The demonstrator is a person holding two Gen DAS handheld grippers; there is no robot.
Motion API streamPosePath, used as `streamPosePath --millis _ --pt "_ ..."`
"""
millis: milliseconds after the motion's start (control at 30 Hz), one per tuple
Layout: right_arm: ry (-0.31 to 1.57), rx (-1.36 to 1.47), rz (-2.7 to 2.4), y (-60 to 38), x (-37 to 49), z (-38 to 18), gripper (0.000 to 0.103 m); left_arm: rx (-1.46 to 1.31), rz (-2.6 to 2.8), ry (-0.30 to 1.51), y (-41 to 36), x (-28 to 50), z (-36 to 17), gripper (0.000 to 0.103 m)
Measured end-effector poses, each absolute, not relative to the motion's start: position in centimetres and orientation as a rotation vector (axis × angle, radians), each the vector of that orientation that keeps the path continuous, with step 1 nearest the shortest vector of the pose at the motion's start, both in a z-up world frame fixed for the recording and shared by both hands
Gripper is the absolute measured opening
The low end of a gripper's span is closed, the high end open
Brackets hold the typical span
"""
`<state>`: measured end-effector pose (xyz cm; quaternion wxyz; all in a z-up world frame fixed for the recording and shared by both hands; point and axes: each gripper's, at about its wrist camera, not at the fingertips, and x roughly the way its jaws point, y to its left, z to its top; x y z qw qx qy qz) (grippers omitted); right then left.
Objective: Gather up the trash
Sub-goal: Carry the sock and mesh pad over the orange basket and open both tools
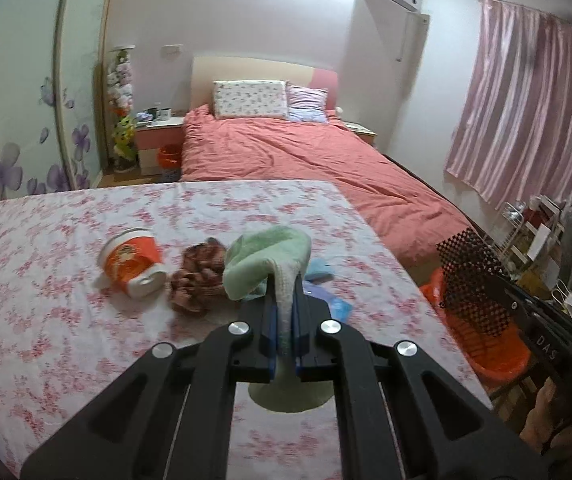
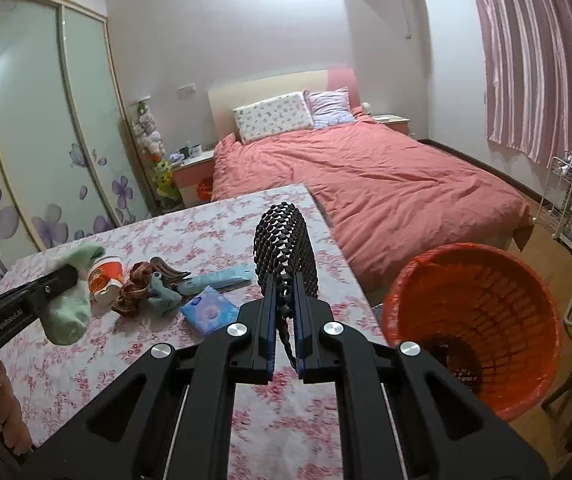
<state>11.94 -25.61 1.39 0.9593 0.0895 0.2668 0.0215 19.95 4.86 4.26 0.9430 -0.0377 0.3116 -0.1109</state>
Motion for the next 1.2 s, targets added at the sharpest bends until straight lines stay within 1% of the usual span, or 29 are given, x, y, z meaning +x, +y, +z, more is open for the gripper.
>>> streamPosePath --millis 300,633,1200 --pt "0.500 0.215 -0.047 -29.9 10.6 1.4 0.008 -0.028 -0.327 0.634 -1.1 19.6 4.4 0.007" --pt "0.491 0.280 -0.144 -35.0 10.3 0.1 0.008 0.015 -0.452 0.647 -8.1 19.6 3.7 0.007" --pt "0.505 0.399 -0.246 -42.4 11.5 -2.8 0.008 0.044 -0.688 0.740 -20.7 22.1 0.1 0.008"
